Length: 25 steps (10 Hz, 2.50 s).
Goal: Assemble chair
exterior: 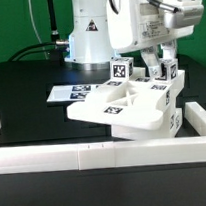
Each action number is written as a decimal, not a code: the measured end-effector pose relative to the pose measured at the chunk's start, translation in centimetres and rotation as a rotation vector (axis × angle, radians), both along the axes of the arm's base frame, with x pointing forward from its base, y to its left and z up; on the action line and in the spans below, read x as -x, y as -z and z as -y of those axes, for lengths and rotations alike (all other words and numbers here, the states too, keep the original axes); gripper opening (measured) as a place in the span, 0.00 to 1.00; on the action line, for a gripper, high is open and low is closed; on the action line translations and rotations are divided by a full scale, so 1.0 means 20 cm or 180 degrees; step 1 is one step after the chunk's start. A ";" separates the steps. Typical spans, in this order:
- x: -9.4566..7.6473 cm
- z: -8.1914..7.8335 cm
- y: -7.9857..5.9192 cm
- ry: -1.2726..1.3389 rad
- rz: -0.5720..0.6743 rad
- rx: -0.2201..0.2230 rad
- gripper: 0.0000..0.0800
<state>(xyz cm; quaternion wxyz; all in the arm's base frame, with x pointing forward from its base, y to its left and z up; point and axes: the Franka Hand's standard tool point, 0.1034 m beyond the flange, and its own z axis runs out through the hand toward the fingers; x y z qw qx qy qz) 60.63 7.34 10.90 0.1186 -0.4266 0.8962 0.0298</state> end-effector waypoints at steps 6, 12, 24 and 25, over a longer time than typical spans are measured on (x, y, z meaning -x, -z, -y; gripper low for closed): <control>-0.02 -0.01 -0.04 -0.1333 0.0223 0.0221 0.80; -0.01 0.00 -0.03 -0.2887 0.0398 0.0550 0.81; -0.05 0.02 -0.14 -0.6889 0.0900 0.1350 0.81; -0.04 0.03 -0.13 -0.7301 0.0953 0.1445 0.81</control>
Offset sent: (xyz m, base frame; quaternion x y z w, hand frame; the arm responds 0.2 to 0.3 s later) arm 0.0047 0.0051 0.0083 -0.0427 -0.0172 -0.0794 0.9958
